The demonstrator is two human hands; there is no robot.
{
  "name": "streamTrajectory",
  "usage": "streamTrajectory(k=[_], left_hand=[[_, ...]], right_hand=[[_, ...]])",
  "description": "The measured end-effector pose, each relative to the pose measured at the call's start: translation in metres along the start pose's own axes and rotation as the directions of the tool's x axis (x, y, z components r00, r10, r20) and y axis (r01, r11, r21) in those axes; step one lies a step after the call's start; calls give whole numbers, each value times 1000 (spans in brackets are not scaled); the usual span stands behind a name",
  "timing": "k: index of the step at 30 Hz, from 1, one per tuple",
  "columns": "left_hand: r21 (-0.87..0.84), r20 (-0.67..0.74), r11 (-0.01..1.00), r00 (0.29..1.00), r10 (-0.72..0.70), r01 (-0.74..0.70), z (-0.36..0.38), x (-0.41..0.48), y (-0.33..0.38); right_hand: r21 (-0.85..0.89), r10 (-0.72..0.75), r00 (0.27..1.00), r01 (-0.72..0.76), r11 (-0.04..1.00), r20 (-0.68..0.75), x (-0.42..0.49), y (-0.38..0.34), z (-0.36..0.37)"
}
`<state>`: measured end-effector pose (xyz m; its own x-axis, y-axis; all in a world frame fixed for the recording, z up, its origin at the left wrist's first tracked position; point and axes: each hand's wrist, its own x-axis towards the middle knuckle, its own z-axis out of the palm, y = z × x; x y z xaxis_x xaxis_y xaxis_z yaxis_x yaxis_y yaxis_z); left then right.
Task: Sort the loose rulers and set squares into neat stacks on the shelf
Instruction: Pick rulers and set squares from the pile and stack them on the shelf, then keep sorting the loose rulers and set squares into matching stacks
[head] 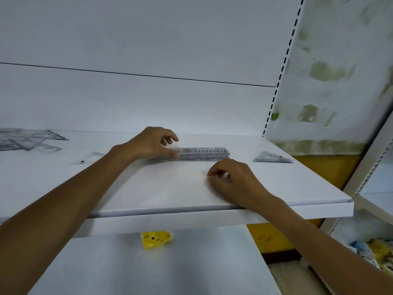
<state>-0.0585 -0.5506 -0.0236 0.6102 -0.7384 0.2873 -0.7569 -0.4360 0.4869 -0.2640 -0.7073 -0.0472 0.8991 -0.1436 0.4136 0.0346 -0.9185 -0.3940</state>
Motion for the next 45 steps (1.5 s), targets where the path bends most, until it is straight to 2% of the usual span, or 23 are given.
streamTrajectory(k=[3,10,16,22,29,32,35,40,45], left_hand=[[7,-42,1000,999,-8,9,-18,-14,-8],[56,-169,994,982,-87,97,-69,-71,-58],[64,-242,971,948,-208,230,-125,-144,-120],[93,-342,920,880,-329,380,-192,-224,-188],[141,-354,877,851,-388,459,-249,-289,-256],[159,-348,870,851,-394,467,-261,-304,-280],[140,-315,872,856,-410,470,-266,-312,-296],[165,-233,904,906,-353,395,-268,-308,-309],[181,-177,943,952,-249,280,-268,-296,-312]], right_hand=[[54,47,999,-46,997,-21,7,0,-1],[119,-79,994,88,989,-77,56,-49,18],[174,-243,970,241,955,-10,118,-135,61],[157,-425,904,414,897,43,180,-230,115],[97,-407,882,396,913,238,225,-297,195],[78,-382,870,377,923,311,237,-310,224],[50,-363,873,368,929,326,252,-321,244],[30,-335,851,354,935,405,267,-335,270],[-40,-421,847,457,889,325,266,-340,278]])
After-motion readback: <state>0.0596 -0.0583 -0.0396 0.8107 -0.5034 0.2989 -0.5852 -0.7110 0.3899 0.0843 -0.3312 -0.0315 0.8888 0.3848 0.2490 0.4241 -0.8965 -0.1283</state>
